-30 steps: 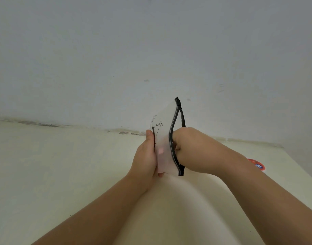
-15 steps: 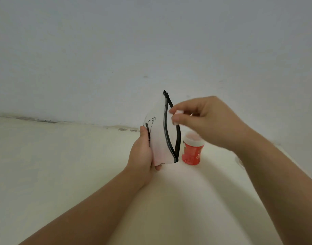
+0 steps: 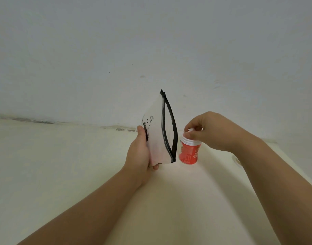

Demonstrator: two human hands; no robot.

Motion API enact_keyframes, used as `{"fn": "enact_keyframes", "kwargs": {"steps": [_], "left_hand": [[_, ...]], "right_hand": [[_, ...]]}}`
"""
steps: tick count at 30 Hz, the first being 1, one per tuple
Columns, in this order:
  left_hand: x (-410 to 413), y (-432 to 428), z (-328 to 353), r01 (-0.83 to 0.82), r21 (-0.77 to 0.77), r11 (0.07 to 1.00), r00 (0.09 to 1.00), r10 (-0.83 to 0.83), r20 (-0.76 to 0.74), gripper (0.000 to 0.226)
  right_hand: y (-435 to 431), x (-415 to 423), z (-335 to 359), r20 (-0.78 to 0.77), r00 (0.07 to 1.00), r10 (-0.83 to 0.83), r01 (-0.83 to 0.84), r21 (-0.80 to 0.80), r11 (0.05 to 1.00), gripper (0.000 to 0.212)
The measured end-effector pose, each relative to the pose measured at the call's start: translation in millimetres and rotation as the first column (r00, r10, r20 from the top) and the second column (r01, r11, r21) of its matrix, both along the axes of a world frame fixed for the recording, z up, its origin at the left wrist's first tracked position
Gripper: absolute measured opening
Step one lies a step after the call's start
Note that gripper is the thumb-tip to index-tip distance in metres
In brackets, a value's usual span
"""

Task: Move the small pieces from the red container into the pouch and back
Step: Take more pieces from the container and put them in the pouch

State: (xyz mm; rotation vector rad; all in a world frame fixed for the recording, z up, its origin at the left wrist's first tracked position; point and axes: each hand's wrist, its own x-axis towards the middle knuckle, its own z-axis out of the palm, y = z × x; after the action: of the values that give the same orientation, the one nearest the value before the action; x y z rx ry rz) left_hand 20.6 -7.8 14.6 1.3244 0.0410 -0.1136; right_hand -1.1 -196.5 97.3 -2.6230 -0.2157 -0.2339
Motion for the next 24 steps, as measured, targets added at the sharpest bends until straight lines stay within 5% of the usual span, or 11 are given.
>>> {"fn": "enact_keyframes", "kwargs": {"steps": [17,24], "left_hand": [[5,0,-5,0.006,-0.01,1.0,1.0,-0.006,0.012,0.068],[3,1,-2,-0.01,-0.021,1.0,1.0,0.011,0.024,0.066]], "right_hand": [[-2,-1,5,-0.008,1.0,0.028,-0.027,0.06,0.998,0.007],[24,-30,33,0.158,0.979,0.127,-0.173,0.323,0.93,0.006]]}}
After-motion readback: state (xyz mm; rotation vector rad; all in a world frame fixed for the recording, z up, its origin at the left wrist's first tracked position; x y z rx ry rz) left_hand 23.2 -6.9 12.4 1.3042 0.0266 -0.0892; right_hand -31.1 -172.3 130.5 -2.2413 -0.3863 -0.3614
